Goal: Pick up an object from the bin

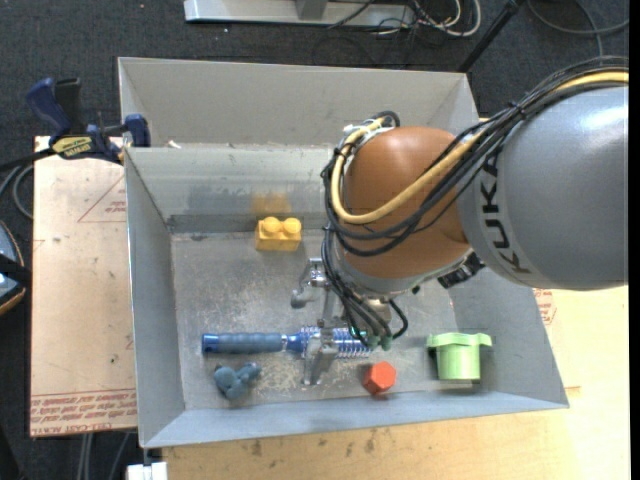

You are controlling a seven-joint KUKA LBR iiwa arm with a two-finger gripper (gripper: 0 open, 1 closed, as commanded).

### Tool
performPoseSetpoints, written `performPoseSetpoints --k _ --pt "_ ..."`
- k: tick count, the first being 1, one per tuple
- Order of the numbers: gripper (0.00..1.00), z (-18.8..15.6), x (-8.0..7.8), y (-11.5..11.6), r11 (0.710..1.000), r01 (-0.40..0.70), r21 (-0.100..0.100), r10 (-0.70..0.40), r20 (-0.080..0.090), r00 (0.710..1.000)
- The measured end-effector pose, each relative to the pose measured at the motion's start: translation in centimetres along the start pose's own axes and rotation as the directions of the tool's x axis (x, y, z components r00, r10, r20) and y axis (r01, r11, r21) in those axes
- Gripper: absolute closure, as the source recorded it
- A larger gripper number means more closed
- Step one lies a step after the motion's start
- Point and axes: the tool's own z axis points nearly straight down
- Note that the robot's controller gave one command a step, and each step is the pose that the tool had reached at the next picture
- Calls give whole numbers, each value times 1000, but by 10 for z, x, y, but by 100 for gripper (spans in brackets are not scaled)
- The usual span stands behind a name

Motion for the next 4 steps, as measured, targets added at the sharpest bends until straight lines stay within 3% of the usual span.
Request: performPoseSetpoints --k 1,2,3,4 --pt "0 144 -13 -32 998 -57 -7 57 23 998" --pt "100 142 -13 -31 998 -54 -7 55 23 998" --pt "100 23 -38 -45 999 -49 -3 49 17 999" --pt "100 -41 -59 -24 969 249 1 -249 14 969"
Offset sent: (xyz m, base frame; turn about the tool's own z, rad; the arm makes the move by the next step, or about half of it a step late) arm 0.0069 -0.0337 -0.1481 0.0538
